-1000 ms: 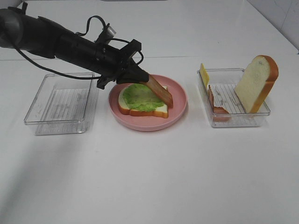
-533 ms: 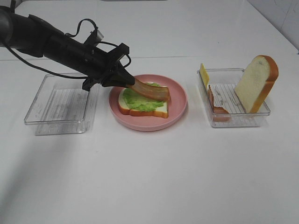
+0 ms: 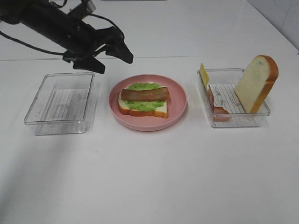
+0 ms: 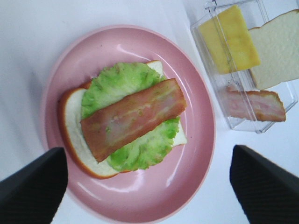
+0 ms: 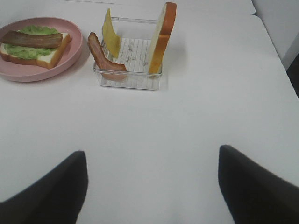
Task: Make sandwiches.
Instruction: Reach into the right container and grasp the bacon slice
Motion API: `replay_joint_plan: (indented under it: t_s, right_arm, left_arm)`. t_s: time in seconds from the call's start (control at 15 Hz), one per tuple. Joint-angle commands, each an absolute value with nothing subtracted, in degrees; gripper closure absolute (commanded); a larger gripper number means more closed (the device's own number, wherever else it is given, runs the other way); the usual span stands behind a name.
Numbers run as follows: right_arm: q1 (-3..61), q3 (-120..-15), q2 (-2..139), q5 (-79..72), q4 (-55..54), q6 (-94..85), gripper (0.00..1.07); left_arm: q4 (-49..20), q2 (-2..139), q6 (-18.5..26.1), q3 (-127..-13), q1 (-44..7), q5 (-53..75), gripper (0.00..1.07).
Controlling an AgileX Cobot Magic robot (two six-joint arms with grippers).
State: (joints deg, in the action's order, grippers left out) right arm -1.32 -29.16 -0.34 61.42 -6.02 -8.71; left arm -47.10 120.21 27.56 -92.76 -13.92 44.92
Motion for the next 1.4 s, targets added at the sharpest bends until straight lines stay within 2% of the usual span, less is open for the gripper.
replay_joint_plan:
  t_s: [0.07,0.13,0.27,0.33,0.4,0.53,0.73,0.93,1.07,1.13,1.4]
  right_arm:
    - [-1.32,-29.05,-1.09,61.02,-6.19,-9.0,0.34]
    - [-1.32,-29.05,-1.09,61.02,-6.19,-9.0,0.34]
    - [-1.32,-29.05,-1.09,61.02,-6.19,-9.0,0.34]
    - [-1.32,-29.05,-1.09,61.02,-6.19,-9.0,0.34]
    - [-1.32,-29.05,-1.09,61.02,-6.19,-9.0,0.34]
    - [-1.32,-29.05,-1.09,61.02,-6.19,-9.0,0.34]
    - [-1.32,-29.05,-1.09,61.02,-6.19,-9.0,0.34]
    - [-1.32,-29.05,-1.09,61.02,-6.19,-9.0,0.34]
    - [-1.32,-29.05,-1.09,61.02,-6.19,-9.0,0.34]
    - [-1.32,-29.05,-1.09,61.02,-6.19,-9.0,0.34]
    - [-1.32,-29.05,-0.92,60.85,-5.96,-8.65,0.35]
  left_arm:
    - [-36.04,113.22,23.55,-93.16,-14.04,47.9,0.17]
    - [-33.12,111.55,21.54,-93.16,-14.04,48.87,0.17]
    - [-22.29,105.14,13.69,-93.16,-14.04,53.34,0.17]
    - [-19.54,103.42,11.63,-93.16,-14.04,54.95,0.17]
    - [-12.43,98.78,6.42,-93.11,-14.04,60.16,0.17]
    - [-6.99,91.56,1.09,-93.11,-14.04,70.82,0.17]
    - [-5.44,83.37,0.92,-90.13,-14.04,73.68,0.17]
    - [-4.01,74.54,0.86,-81.36,-14.04,73.68,0.17]
    - [-4.01,67.15,0.86,-71.68,-14.04,73.4,0.17]
    - [-4.01,58.9,0.86,-62.68,-14.04,72.19,0.17]
    - [-3.72,42.86,0.86,-47.56,-14.04,64.4,0.17]
